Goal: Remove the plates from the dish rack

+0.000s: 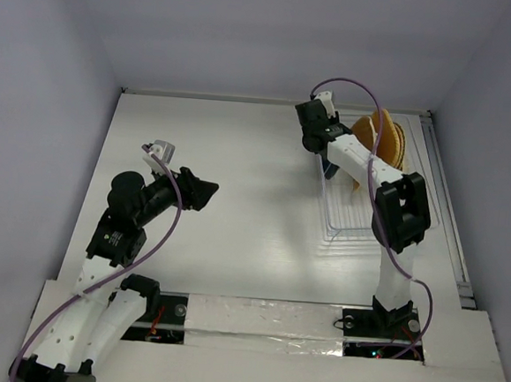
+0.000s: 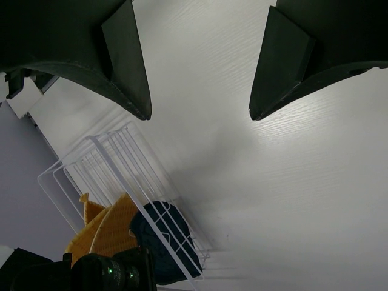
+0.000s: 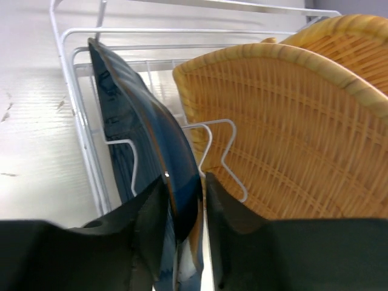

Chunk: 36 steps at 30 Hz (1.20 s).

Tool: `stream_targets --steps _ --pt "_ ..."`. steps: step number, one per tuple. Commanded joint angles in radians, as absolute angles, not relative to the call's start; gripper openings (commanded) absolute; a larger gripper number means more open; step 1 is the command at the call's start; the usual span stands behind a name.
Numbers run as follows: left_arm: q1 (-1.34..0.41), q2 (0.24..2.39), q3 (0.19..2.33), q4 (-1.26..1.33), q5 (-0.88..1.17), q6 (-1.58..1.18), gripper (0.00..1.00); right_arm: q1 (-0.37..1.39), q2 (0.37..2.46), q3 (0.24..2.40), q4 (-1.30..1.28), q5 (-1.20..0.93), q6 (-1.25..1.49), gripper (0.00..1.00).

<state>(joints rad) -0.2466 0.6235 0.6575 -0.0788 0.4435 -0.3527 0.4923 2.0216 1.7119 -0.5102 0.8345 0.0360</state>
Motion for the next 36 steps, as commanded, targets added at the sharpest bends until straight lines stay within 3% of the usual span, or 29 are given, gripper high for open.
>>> stream_targets --steps 1,5,11,27,36 --pt "-0.259 0.614 0.706 -0.048 0.442 -0.344 0.62 0.497 2.014 1.761 -0.512 0.9 0.012 0.33" --pt "-0.259 0.612 0.706 -0.048 0.44 -0.344 0.62 0.497 2.002 1.759 -0.497 0.907 -0.021 0.16" --pt "-0.259 0.611 0.704 -0.048 0.436 -0.347 0.62 0.526 2.014 1.785 -0.5 0.937 -0.073 0.0" --pt "-0.259 0.604 0.704 -0.051 0.43 -0.345 0.62 0.575 1.927 1.856 -0.486 1.088 -0.15 0.0" --pt "-0.259 0.606 0.706 -0.052 0.434 -0.341 0.64 0.584 1.804 1.856 -0.531 1.053 -0.089 0.0"
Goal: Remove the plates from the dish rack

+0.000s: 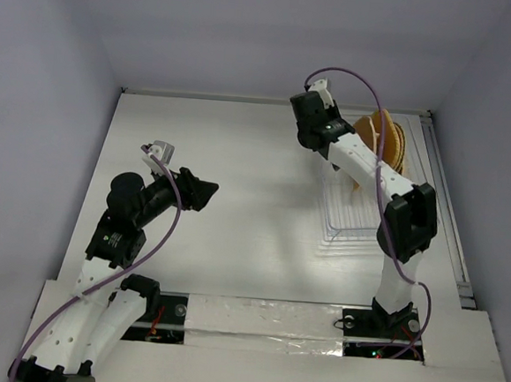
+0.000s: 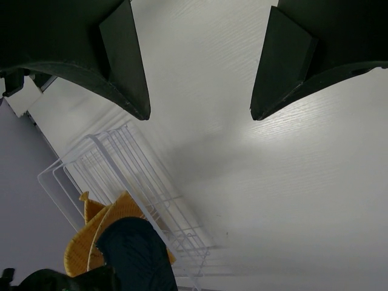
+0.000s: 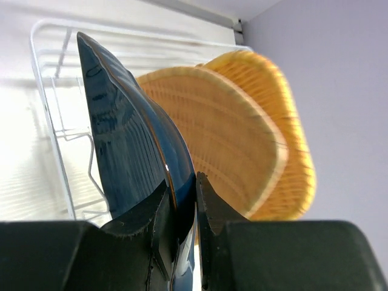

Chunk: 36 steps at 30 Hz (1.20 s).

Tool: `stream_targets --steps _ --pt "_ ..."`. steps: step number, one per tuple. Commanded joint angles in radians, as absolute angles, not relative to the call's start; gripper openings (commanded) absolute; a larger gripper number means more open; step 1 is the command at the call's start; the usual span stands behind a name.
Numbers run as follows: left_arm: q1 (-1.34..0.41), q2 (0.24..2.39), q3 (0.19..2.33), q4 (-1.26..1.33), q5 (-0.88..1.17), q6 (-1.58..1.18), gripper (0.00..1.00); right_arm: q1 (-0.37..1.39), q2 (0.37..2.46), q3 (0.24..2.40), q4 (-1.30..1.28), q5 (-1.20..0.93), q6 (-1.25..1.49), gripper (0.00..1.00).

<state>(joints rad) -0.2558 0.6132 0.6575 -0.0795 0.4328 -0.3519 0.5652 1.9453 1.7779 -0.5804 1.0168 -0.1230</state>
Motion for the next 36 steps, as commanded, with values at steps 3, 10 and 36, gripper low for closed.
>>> stream_targets --steps 3,10,36 --pt "-0.259 0.604 0.706 -0.052 0.433 -0.341 0.65 0.584 1.747 1.839 -0.541 1.031 -0.058 0.0" --pt "-0.259 0.606 0.706 -0.054 0.43 -0.341 0.67 0.584 1.56 1.72 -0.522 0.77 0.121 0.0" --pt "-0.239 0.563 0.724 -0.074 0.377 -0.33 0.69 0.775 2.127 1.627 0.242 -0.078 0.893 0.0"
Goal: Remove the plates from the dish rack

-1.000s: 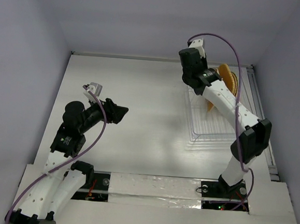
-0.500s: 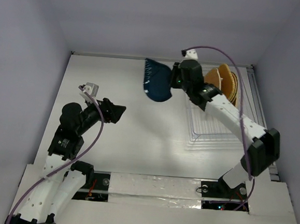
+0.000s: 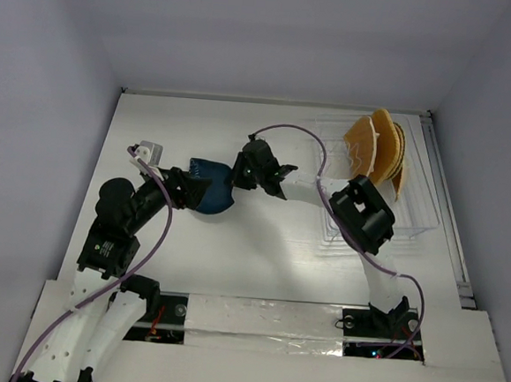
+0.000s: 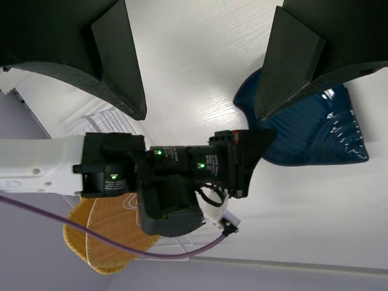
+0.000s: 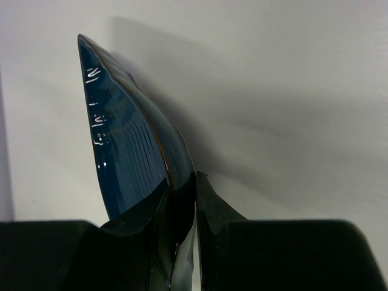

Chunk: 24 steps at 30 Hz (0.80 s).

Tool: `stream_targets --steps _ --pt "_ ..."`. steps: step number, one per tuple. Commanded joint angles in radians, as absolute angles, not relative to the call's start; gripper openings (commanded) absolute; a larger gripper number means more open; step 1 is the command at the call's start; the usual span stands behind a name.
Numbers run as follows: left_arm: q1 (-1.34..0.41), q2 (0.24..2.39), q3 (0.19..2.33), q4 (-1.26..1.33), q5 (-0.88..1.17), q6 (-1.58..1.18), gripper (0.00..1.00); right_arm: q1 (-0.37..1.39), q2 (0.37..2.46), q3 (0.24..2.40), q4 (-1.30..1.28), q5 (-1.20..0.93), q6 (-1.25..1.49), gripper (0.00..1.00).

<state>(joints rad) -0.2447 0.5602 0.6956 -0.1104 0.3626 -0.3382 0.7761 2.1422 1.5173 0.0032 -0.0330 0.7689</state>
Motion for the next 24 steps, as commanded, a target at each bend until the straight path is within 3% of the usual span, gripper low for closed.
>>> stream_targets --steps 1,7,14,18,21,24 --pt "-0.239 0.563 0.724 -0.071 0.379 -0.33 0.69 0.787 2.143 1.634 0.245 -0.08 0.913 0.0" --pt "-0.239 0.565 0.719 -0.066 0.39 -0.333 0.69 0.837 2.265 1.701 0.25 -0.055 1.026 0.0" --pt "-0.239 0.574 0.718 -0.064 0.391 -0.333 0.69 0.873 2.403 1.775 0.325 -0.061 1.184 0.12" --pt "-0.239 0.581 0.718 -0.063 0.393 -0.333 0.69 0.873 2.444 1.792 0.382 -0.08 1.267 0.26" --pt "-0.239 0.584 0.716 -0.061 0.391 -0.334 0.69 0.873 2.45 1.796 0.414 -0.104 1.276 0.62" --pt "-0.239 0.594 0.716 -0.061 0.39 -0.334 0.69 0.873 2.421 1.748 0.429 -0.101 1.258 0.79"
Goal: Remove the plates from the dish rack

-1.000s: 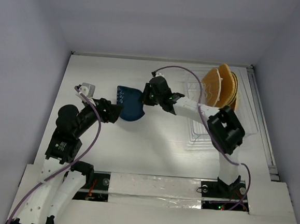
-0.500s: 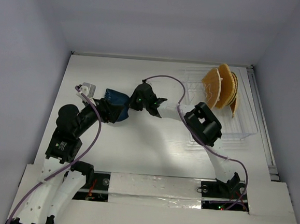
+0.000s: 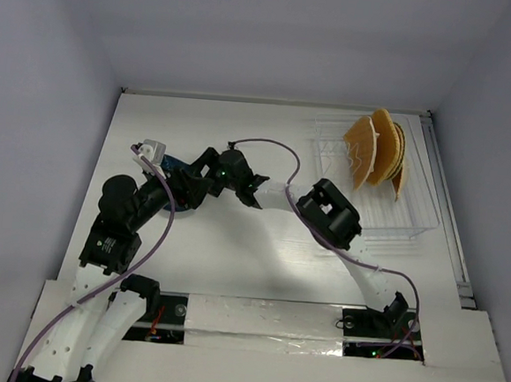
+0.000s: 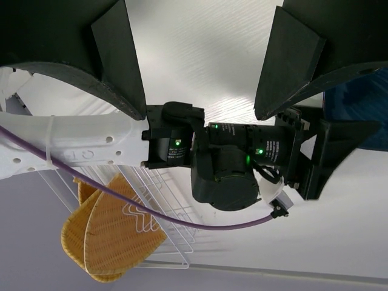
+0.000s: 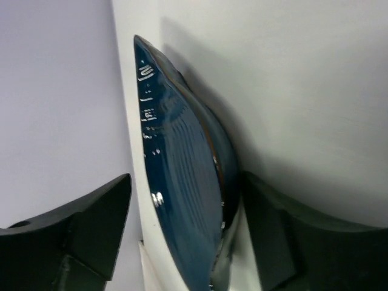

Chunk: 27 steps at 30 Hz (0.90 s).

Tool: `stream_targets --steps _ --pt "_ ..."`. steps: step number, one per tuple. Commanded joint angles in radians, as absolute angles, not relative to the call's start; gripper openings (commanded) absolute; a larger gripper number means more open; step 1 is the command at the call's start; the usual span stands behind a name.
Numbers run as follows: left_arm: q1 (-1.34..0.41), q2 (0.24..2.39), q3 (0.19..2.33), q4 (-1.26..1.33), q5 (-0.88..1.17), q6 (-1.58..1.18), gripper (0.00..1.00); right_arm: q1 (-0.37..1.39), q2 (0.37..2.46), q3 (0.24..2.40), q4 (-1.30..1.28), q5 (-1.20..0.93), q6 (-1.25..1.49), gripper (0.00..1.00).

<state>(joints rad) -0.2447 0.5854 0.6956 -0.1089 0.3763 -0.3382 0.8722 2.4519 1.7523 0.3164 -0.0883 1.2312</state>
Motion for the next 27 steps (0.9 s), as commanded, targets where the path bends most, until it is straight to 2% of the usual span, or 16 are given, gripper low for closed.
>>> stream_targets --steps 1,3,11,13,14,15,16,17,18,23,24,27 --pt "-0.239 0.597 0.716 -0.057 0.391 -0.334 0.69 0.873 2.383 1.727 0.431 -0.091 1.234 0.91" --pt "-0.239 0.597 0.715 -0.055 0.397 -0.336 0.69 0.873 2.335 1.674 0.428 -0.058 1.2 0.99" --pt "-0.239 0.598 0.715 -0.054 0.403 -0.337 0.69 0.873 2.001 1.467 0.367 0.142 0.939 0.98" --pt "-0.239 0.597 0.713 -0.054 0.403 -0.337 0.69 0.864 1.88 1.416 0.322 0.199 0.872 0.85" --pt "-0.239 0.595 0.713 -0.054 0.405 -0.337 0.69 0.855 1.835 1.349 0.29 0.25 0.849 0.74" --pt "-0.239 0.595 0.713 -0.054 0.403 -0.337 0.69 0.826 1.736 1.309 0.272 0.267 0.829 0.59" --pt "-0.239 0.595 0.712 -0.054 0.406 -0.337 0.69 0.81 1.679 1.269 0.247 0.278 0.781 0.13" --pt "-0.239 0.595 0.712 -0.054 0.407 -0.337 0.7 0.796 1.619 1.229 0.215 0.302 0.743 0.03" --pt "-0.239 0.594 0.712 -0.054 0.405 -0.337 0.7 0.784 1.494 1.147 0.187 0.33 0.711 0.0" --pt "-0.239 0.597 0.71 -0.045 0.422 -0.341 0.64 0.649 1.217 1.048 -0.12 0.487 0.533 0.0" --pt "-0.239 0.597 0.71 -0.044 0.42 -0.341 0.6 0.628 1.185 1.033 -0.152 0.5 0.516 0.0" --pt "-0.239 0.6 0.707 -0.043 0.417 -0.341 0.42 0.554 1.109 1.026 -0.245 0.578 0.454 0.13"
